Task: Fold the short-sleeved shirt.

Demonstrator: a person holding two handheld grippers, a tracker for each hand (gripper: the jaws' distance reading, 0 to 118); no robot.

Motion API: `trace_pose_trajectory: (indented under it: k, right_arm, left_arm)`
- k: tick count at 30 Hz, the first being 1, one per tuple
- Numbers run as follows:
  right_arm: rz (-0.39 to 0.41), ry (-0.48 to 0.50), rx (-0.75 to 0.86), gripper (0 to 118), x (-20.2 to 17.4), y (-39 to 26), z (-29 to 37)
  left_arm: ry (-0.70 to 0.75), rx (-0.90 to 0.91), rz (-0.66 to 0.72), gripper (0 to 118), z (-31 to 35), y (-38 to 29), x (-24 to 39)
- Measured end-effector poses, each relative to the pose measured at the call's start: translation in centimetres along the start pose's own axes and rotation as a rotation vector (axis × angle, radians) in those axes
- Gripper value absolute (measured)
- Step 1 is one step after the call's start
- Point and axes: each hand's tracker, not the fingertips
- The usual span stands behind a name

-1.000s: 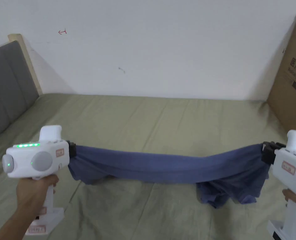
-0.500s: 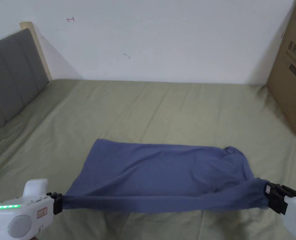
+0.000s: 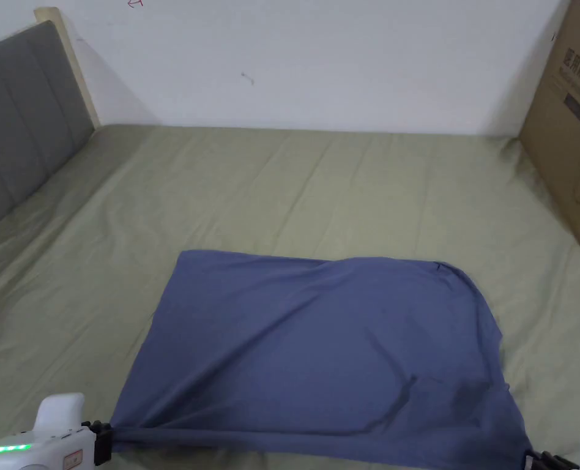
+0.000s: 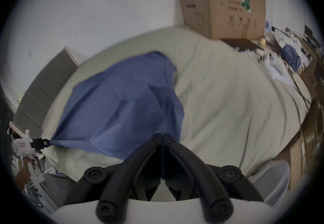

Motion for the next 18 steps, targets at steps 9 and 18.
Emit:
trace_pose_trajectory:
  k: [9, 18]
  right_arm:
    - [-0.035, -0.076, -0.144, 2, 0.2, -2.0, -4.5]
    - [0.083, 0.010, 0.199, 111, -4.8, 4.9, 3.7]
  left_arm:
    - [0.035, -0.068, 0.006, 9, -1.9, -0.5, 0.9]
    - [-0.083, 0.175, 0.131, 91, 5.6, 5.0, 3.0]
